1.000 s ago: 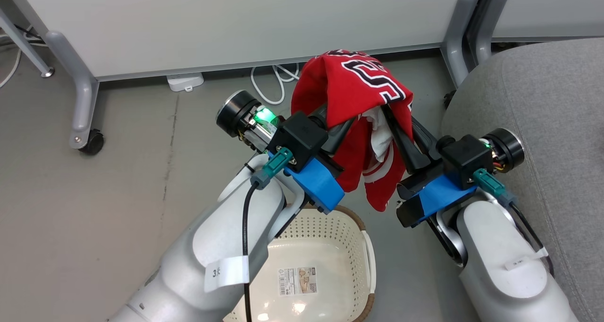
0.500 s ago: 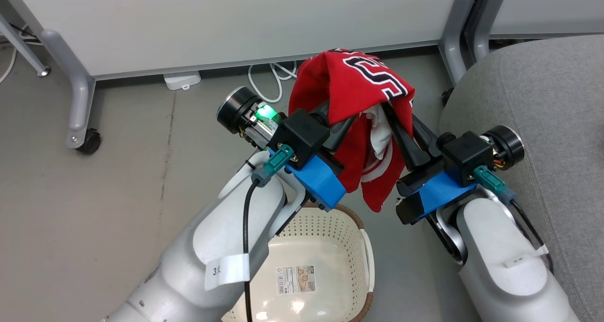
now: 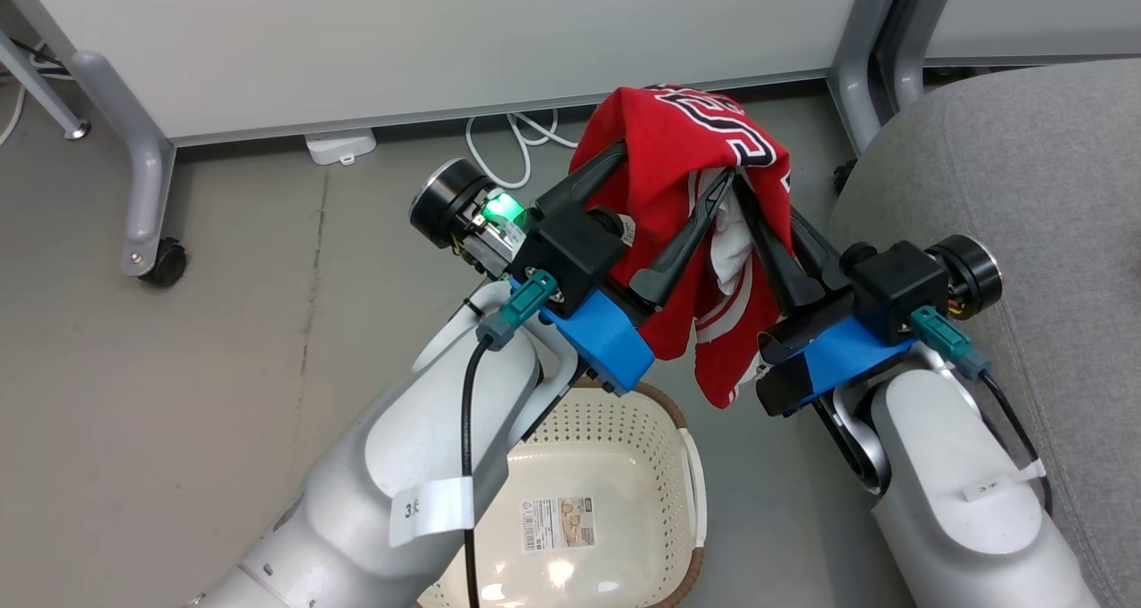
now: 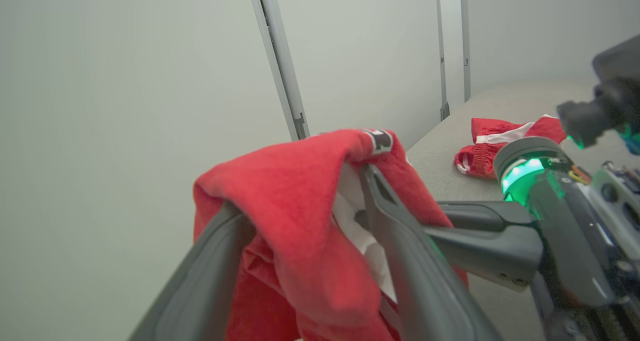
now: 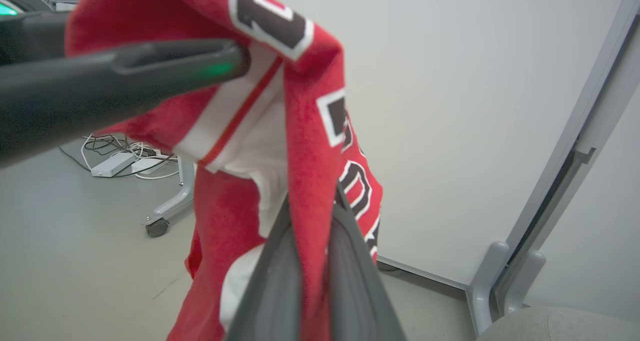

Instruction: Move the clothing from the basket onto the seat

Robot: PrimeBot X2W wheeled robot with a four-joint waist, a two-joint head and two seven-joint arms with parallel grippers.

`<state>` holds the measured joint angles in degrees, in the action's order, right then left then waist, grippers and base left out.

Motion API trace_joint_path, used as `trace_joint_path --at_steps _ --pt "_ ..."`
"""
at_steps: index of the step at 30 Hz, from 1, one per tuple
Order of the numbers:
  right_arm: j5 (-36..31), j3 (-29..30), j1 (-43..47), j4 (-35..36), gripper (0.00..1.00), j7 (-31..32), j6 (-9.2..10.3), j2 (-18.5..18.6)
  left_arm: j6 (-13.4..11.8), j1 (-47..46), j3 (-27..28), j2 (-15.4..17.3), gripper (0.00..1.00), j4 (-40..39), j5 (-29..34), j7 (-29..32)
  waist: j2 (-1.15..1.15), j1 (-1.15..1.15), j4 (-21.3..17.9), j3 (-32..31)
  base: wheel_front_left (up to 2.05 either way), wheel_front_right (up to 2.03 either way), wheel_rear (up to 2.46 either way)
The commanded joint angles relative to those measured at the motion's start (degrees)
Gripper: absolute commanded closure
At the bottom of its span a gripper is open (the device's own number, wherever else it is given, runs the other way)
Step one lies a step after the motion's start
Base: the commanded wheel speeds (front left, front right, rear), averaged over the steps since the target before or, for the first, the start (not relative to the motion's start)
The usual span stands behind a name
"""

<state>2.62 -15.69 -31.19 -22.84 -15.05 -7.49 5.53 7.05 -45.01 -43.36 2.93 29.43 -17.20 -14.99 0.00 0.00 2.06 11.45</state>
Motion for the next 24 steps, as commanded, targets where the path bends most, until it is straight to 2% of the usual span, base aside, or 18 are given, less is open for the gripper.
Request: trace_joint_path --at_steps 1,13,24 --pt "0.39 0.39 -0.77 0.28 1.0 -0.19 -0.01 -0.28 -0.27 -0.7 -0.13 -0.07 0.0 0.01 0.03 -0.29 0.0 0.0 0.02 0.13 0.0 0.0 0.0" --pt "1.2 4.55 -0.47 0.83 1.0 -0.2 -0.01 -0.83 -0.58 0.55 -0.94 -0.06 0.0 -0.25 0.56 -0.29 0.0 0.0 -1.09 1.53 0.0 0.0 0.0" --pt "0.91 10.44 1.35 2.4 1.0 -0.2 -0.01 -1.16 -0.46 1.19 -2.05 -0.02 0.0 -1.05 1.53 -0.29 0.0 0.0 -5.53 4.58 0.0 0.0 0.0"
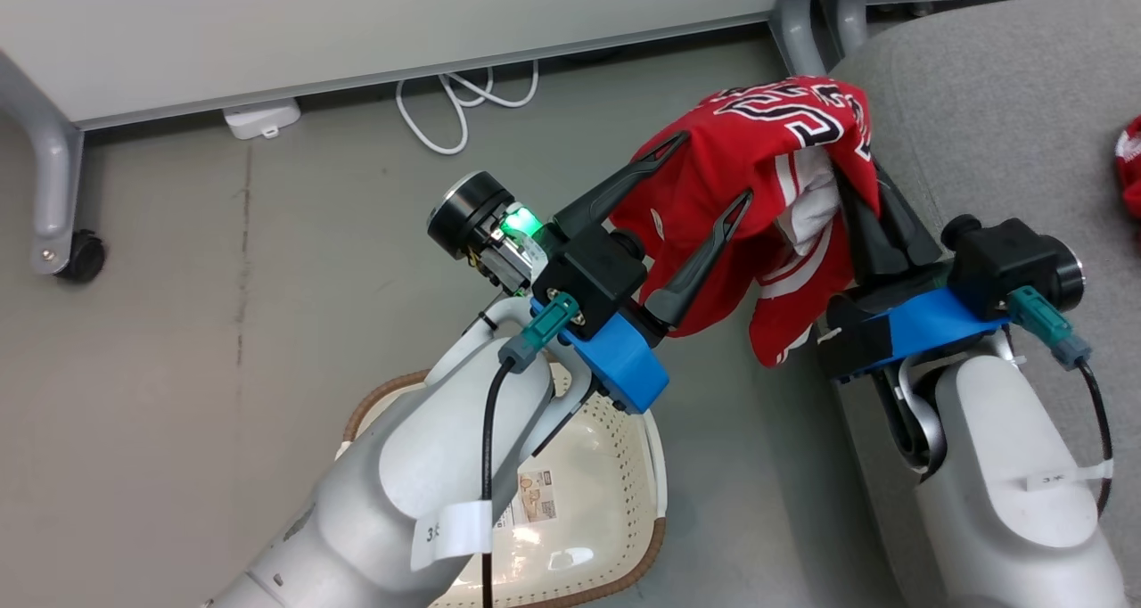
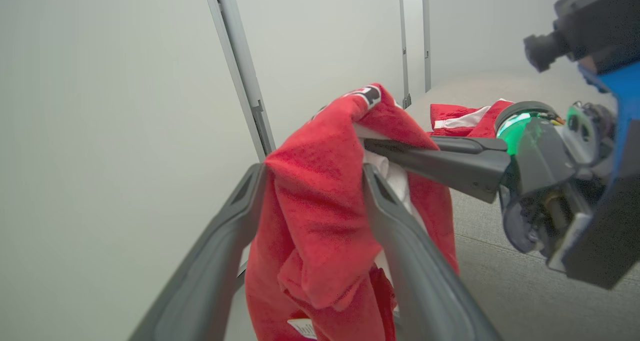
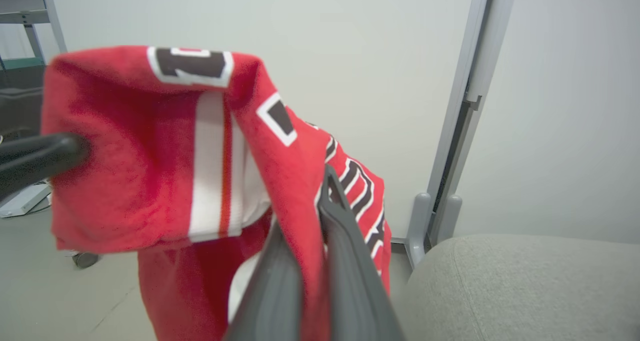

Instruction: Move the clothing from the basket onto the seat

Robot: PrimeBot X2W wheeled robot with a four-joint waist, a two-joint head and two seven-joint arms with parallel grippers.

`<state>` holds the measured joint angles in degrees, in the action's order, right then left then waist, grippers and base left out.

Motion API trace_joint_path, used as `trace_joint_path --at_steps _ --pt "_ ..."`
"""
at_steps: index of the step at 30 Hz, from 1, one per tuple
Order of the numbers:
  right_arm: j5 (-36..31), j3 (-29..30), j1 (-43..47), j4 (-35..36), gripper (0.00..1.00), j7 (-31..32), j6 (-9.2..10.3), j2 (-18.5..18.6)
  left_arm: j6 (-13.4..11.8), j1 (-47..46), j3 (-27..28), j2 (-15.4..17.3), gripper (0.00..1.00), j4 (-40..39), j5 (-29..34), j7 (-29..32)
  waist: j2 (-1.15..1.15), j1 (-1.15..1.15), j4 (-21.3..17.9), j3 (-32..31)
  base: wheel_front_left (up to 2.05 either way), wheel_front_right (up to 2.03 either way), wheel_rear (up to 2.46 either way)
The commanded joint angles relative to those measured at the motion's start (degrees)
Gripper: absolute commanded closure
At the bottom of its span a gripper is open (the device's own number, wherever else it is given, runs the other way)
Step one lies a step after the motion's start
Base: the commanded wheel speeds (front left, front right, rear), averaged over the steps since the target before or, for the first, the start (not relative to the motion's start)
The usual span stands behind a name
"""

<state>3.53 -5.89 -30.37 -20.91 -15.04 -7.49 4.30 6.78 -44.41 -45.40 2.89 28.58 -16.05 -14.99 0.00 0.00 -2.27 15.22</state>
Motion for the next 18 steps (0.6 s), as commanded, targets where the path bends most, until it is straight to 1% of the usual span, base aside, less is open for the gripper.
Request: trace_joint_path --at_steps 1,11,18 --pt "-0.06 1.32 0.72 0.72 1.0 -0.21 -0.01 0.1 -0.16 0.67 -0.1 0.03 0.0 -0.23 0.54 -0.29 0.0 0.0 -1.67 1.03 0.0 0.0 0.0" --pt "-0.08 7.6 2.6 3.47 1.0 -0.21 -0.01 0.27 0.29 1.62 -1.05 0.59 0.0 -0.64 1.6 -0.28 0.0 0.0 -7.4 3.49 0.0 0.0 0.0" --pt "0.36 11.81 4.06 5.9 1.0 -0.21 -0.01 -0.03 0.59 1.1 -3.01 0.92 0.0 -0.58 2.18 -0.28 0.0 0.0 -10.98 5.56 0.0 0.0 0.0"
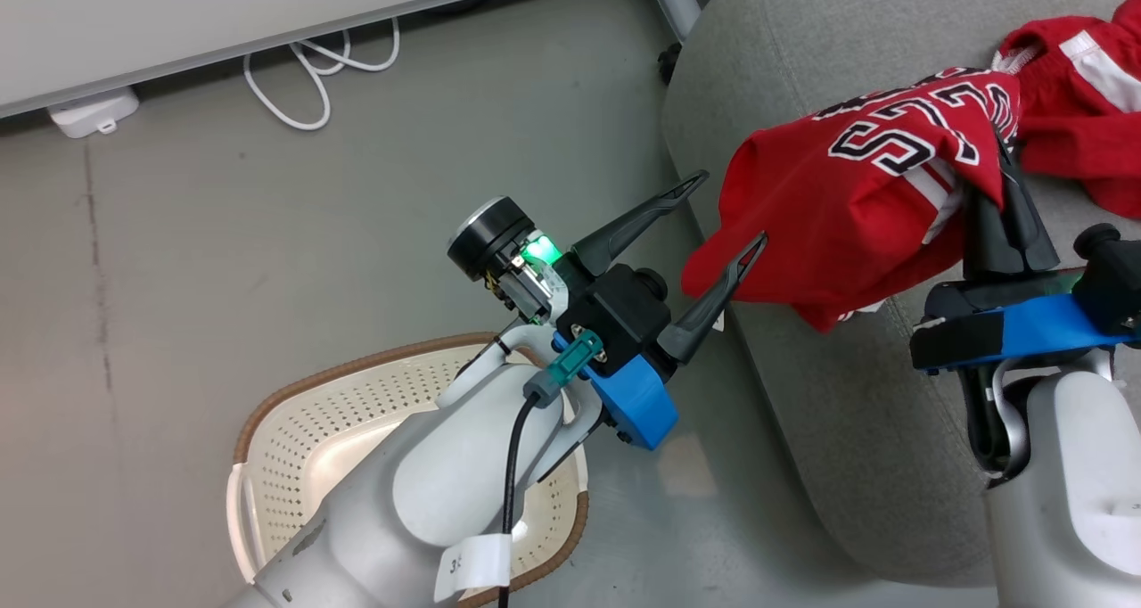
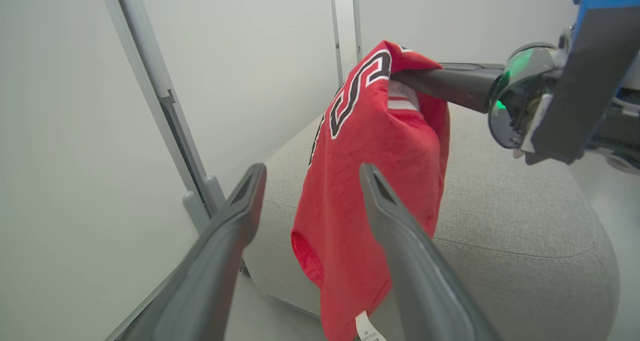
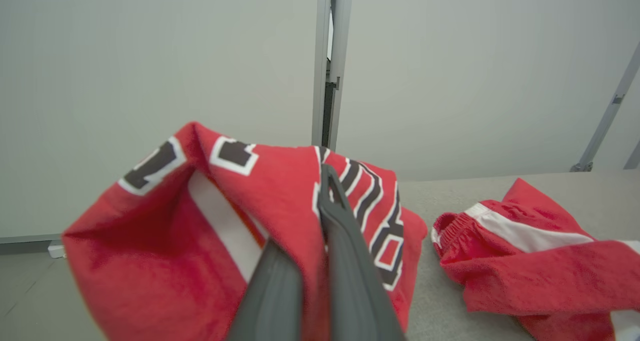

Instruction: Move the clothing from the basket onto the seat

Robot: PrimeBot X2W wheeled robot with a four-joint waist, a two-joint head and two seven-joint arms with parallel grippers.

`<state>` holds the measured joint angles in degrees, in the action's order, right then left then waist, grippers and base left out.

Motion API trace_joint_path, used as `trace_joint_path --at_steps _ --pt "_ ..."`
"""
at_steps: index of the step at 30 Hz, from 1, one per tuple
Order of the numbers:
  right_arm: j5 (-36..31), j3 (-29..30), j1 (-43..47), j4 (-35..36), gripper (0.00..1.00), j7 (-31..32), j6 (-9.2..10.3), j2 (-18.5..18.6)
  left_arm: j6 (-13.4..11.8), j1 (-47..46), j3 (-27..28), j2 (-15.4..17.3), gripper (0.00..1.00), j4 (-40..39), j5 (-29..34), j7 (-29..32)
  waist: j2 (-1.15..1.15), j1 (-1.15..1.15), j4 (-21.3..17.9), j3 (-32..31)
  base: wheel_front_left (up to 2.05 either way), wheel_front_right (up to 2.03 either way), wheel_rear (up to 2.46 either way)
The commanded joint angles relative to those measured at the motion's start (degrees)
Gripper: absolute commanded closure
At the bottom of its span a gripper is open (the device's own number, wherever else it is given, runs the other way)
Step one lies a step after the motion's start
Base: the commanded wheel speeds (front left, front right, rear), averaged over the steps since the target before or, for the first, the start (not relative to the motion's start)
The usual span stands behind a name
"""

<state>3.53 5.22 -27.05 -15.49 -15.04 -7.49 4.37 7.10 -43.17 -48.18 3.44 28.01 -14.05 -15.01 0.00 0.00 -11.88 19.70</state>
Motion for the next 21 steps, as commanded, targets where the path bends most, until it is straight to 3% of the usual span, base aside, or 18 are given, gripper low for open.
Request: trace_joint_path --at_steps 1,10,21 --pt "0.36 0.69 0.74 0.47 1.0 -0.21 -0.01 -0.09 0.27 -0.14 -0.23 0.37 0.0 -0.01 0.18 -0.25 0.0 0.0 -1.37 1.08 0.0 0.0 0.0" --pt "0.77 5.03 3.36 2.83 1.0 -0.21 -0.01 -0.33 0.45 -0.68 -3.46 0.68 0.0 0.47 -0.07 -0.25 0.0 0.0 -4.58 3.04 0.0 0.0 0.0" --pt "1.04 7.79 6.74 4.34 1.0 -0.21 -0.01 -0.85 0.37 -0.64 -5.17 0.54 0.0 0.73 -0.75 -0.25 0.0 0.0 -5.37 4.03 0.0 0.0 0.0"
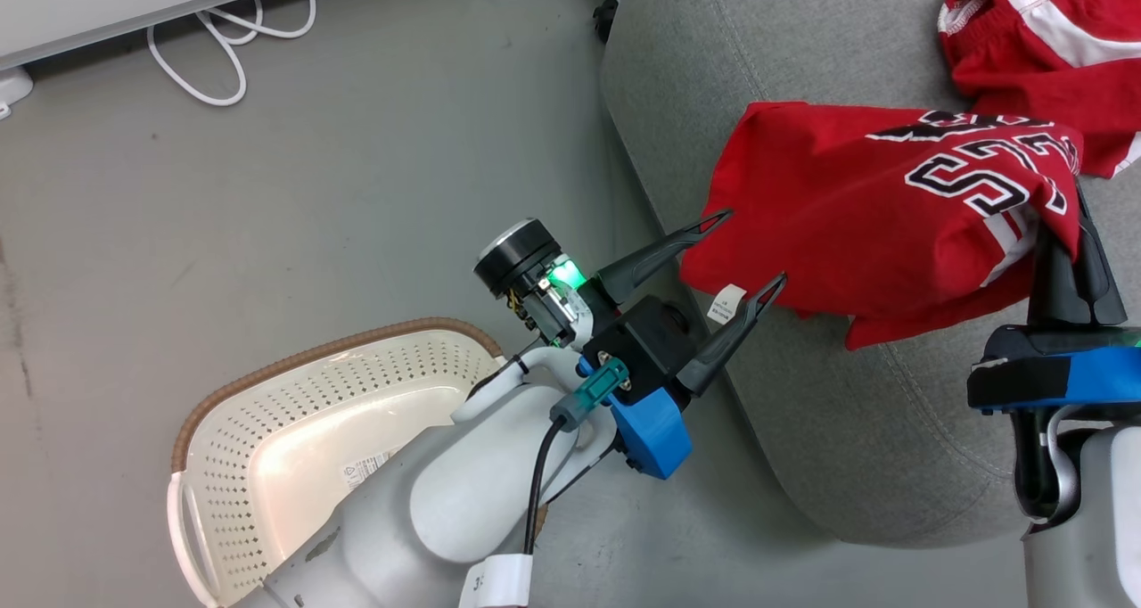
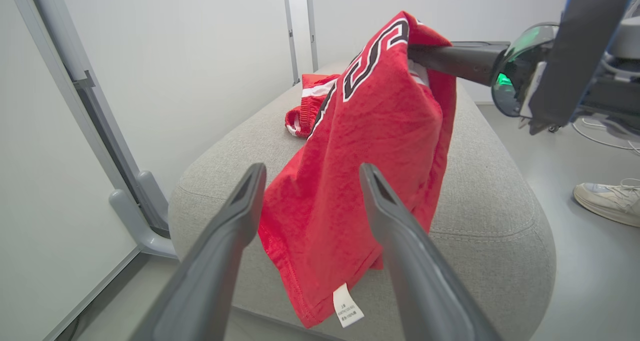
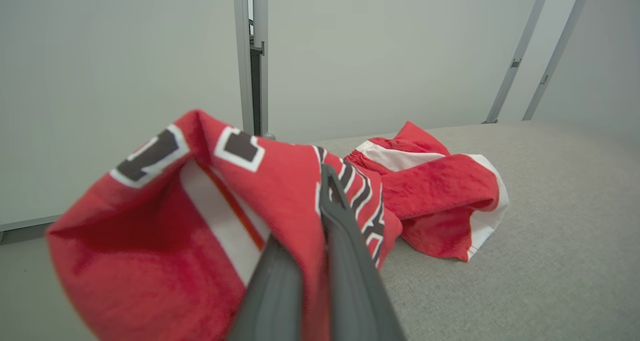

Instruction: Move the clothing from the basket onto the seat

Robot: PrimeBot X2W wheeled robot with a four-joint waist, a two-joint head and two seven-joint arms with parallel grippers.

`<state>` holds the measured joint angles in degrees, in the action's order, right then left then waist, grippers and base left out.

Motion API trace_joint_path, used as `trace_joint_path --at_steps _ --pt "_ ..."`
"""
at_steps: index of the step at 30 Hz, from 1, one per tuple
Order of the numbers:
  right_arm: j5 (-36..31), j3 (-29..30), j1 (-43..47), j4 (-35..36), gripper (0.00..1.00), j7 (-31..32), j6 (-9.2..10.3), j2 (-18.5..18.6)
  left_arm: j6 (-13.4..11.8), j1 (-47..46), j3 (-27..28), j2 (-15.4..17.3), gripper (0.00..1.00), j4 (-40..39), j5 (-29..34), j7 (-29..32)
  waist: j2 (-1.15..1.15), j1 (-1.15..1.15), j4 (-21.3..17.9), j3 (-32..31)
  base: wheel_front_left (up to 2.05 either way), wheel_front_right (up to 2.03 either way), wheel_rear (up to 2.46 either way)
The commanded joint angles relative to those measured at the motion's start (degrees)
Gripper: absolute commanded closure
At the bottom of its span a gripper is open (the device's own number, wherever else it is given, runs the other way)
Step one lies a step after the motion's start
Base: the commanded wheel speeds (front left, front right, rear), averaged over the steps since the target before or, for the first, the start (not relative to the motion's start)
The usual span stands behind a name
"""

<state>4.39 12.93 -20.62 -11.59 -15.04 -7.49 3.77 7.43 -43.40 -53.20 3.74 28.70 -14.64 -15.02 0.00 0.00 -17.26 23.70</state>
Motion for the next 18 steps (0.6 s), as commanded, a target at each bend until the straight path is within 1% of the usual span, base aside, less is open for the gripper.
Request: trace_joint_path --at_steps 1,11,14,18 --pt "0.08 0.13 0.47 0.51 1.0 -0.21 -0.01 -0.34 0.04 -0.5 -0.19 0.24 0.0 0.05 -0.24 -0.23 0.0 0.0 0.0 0.1 0.0 0.0 0.0" --pt "0.04 -0.57 -2.11 1.3 1.0 -0.21 -0.01 -0.65 0.06 -1.27 0.19 0.56 0.0 -0.2 -0.5 -0.23 0.0 0.0 0.26 0.66 0.0 0.0 0.0" --pt "0.5 -0.77 -4.38 1.97 1.0 -0.21 -0.01 0.44 0.06 -1.81 0.34 0.67 0.0 -0.38 -0.16 -0.23 0.0 0.0 0.41 1.63 0.0 0.0 0.0" --pt "2.18 -0.2 -9.55 3.74 1.0 -0.21 -0.01 1.61 0.06 -3.05 0.67 0.9 0.0 -0.69 0.35 -0.23 0.0 0.0 0.54 3.97 0.0 0.0 0.0"
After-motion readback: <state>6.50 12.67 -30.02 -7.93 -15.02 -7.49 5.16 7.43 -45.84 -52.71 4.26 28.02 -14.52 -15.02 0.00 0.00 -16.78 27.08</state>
